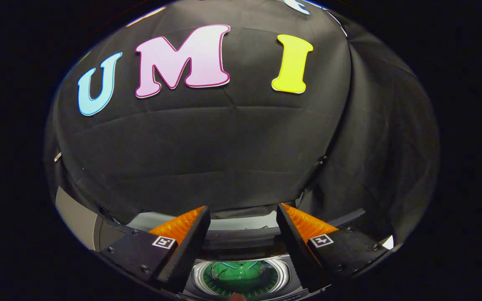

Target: Put the clothes into the washing machine and then close the washing machine lid.

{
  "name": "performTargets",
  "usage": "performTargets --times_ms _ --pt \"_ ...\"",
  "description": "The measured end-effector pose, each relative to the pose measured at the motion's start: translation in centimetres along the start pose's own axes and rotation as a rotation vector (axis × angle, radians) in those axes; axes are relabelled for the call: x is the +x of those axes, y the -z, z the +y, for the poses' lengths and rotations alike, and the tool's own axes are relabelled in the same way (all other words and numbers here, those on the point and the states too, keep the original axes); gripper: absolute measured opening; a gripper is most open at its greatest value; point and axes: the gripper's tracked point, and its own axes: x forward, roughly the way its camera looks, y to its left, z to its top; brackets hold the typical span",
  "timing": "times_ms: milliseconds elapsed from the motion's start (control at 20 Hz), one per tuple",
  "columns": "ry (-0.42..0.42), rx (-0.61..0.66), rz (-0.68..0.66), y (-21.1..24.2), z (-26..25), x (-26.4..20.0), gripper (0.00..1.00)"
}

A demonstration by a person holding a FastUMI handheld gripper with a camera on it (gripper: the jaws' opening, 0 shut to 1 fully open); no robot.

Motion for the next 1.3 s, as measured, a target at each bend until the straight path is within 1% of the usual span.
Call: performTargets --times_ms 450,850,1000,1200,1300 --pt "-0.002 -0.005 -0.014 1.8 0.2 -2.3 1.0" --pt "0.001 -0.005 -0.015 3.8 -1.0 -5.4 1.0" --pt "-0.01 -0.002 -0.013 4.6 -1.1 -5.6 1.0" --pt "-0.031 -0.015 0.028 6.6 -0.8 -5.8 0.99" --pt "-0.032 -0.007 0.011 6.4 -0.9 -5.7 0.99"
